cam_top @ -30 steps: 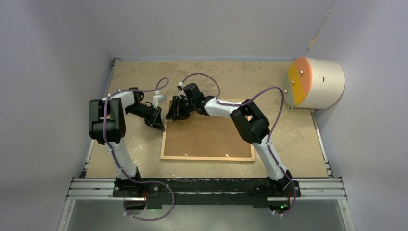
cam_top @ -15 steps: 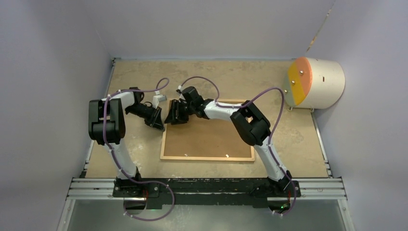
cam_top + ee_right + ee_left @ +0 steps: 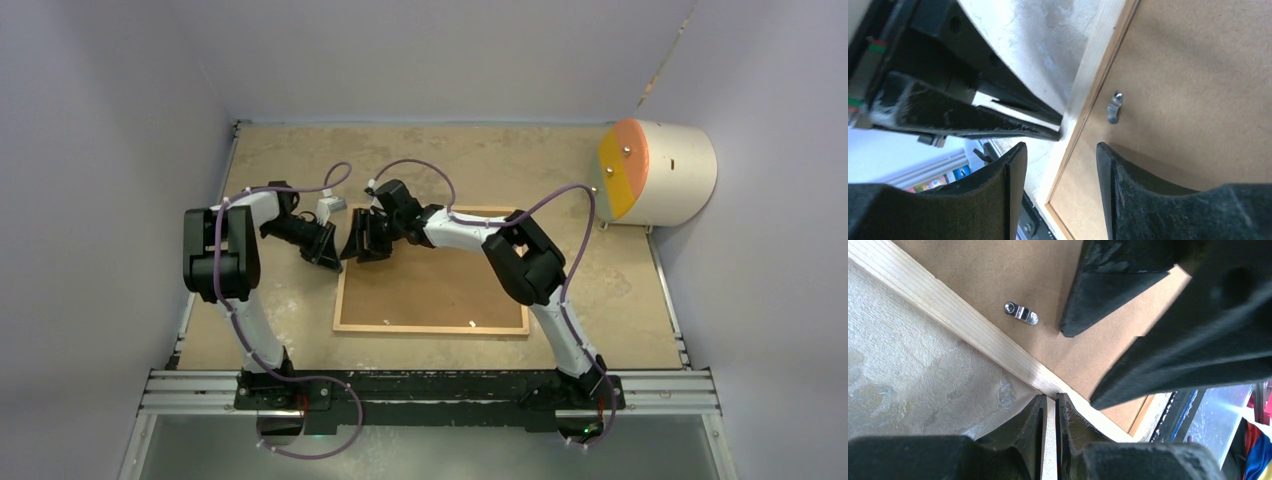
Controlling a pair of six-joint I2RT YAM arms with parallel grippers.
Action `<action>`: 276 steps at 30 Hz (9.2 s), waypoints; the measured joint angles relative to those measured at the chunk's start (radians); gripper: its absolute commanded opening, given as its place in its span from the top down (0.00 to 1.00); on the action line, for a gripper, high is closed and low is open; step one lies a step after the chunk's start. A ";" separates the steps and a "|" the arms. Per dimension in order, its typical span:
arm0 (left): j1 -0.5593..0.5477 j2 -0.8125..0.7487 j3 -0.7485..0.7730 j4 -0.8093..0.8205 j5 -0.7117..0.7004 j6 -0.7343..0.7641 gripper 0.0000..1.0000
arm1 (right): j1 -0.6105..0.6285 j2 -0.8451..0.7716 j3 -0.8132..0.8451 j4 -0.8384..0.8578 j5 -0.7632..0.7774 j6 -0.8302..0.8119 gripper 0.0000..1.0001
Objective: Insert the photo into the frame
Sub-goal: Install the photo frame at the center of the board, then turn over the photo frame at the center of the board.
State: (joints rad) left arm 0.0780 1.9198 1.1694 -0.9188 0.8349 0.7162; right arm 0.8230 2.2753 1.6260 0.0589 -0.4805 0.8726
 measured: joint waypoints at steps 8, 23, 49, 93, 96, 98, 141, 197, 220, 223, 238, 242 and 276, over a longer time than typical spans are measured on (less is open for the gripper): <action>0.000 -0.001 -0.001 0.002 0.000 0.000 0.87 | -0.021 -0.055 0.000 -0.019 0.023 -0.018 0.50; 0.000 -0.002 -0.001 0.002 0.000 0.000 0.88 | -0.032 -0.021 0.010 -0.032 0.043 -0.024 0.51; 0.000 -0.003 -0.001 0.003 -0.002 0.001 0.89 | -0.032 0.018 0.010 0.014 0.035 0.003 0.53; 0.000 -0.007 -0.005 0.007 -0.002 0.001 0.89 | -0.019 0.056 0.020 0.097 0.043 0.141 0.56; 0.000 -0.007 -0.005 0.007 -0.002 0.001 0.89 | -0.014 0.056 0.017 0.114 0.058 0.156 0.56; 0.000 -0.007 -0.005 0.007 -0.002 0.002 0.89 | -0.012 0.056 0.015 0.115 0.065 0.167 0.56; 0.026 -0.256 0.019 -0.129 -0.106 0.117 0.46 | 0.348 -0.636 -0.620 -0.312 0.366 -1.063 0.38; -0.030 -0.848 -0.344 -0.058 -0.034 1.128 0.16 | 0.129 -0.484 -0.286 -0.204 0.121 -0.779 1.00; -0.147 -0.990 -0.529 0.475 -0.161 1.047 0.77 | 0.102 -0.483 -0.061 -0.359 0.103 -0.722 0.50; -0.147 -0.976 -0.503 0.446 -0.161 1.033 0.77 | 0.106 -0.519 -0.058 -0.376 0.154 -0.798 0.40; -0.147 -0.909 -0.313 0.297 -0.154 0.969 0.78 | 0.295 -0.676 -0.102 -0.592 0.555 -1.147 0.32; -0.147 -0.909 -0.311 0.296 -0.154 0.970 0.78 | 0.304 -0.644 -0.106 -0.603 0.666 -1.188 0.32; -0.081 -0.959 -0.251 0.451 -0.082 0.722 0.10 | 0.304 -0.557 0.048 -0.568 0.895 -1.208 0.88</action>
State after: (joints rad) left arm -0.0032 0.9607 0.9180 -0.4679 0.7525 1.4384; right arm 1.1275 1.7187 1.6737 -0.5091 0.4145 -0.3351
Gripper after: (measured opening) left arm 0.883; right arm 0.309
